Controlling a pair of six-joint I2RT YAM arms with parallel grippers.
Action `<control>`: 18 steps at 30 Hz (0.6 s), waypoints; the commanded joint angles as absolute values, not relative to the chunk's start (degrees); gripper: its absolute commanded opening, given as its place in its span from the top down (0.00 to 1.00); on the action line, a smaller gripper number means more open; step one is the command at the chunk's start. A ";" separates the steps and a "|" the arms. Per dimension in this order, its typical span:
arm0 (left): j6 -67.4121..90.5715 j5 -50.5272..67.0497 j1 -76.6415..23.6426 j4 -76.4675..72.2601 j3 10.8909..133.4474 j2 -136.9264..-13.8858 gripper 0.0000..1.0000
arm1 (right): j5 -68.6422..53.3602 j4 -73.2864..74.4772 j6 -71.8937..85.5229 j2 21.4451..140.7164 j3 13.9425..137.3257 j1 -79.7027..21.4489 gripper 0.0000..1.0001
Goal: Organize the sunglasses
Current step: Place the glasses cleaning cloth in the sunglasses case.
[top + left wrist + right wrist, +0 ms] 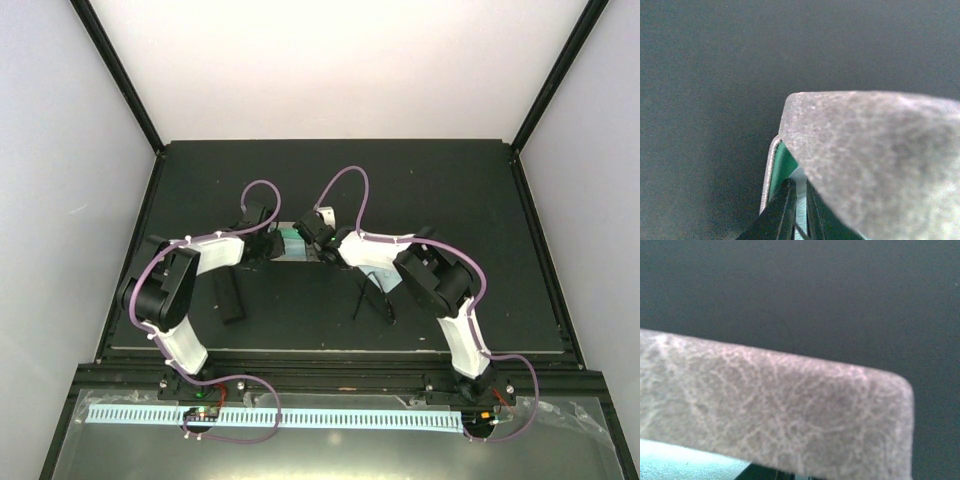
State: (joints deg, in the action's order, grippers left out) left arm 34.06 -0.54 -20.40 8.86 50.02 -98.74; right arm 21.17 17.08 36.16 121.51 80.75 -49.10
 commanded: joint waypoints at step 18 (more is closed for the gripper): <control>34.83 7.72 -20.13 -6.83 44.76 -96.95 0.95 | 14.50 18.34 35.99 101.09 69.53 -48.68 0.81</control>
State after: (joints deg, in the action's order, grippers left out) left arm 33.61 6.92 -20.25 -2.85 45.80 -94.83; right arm 15.27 18.26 35.48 103.44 72.10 -48.77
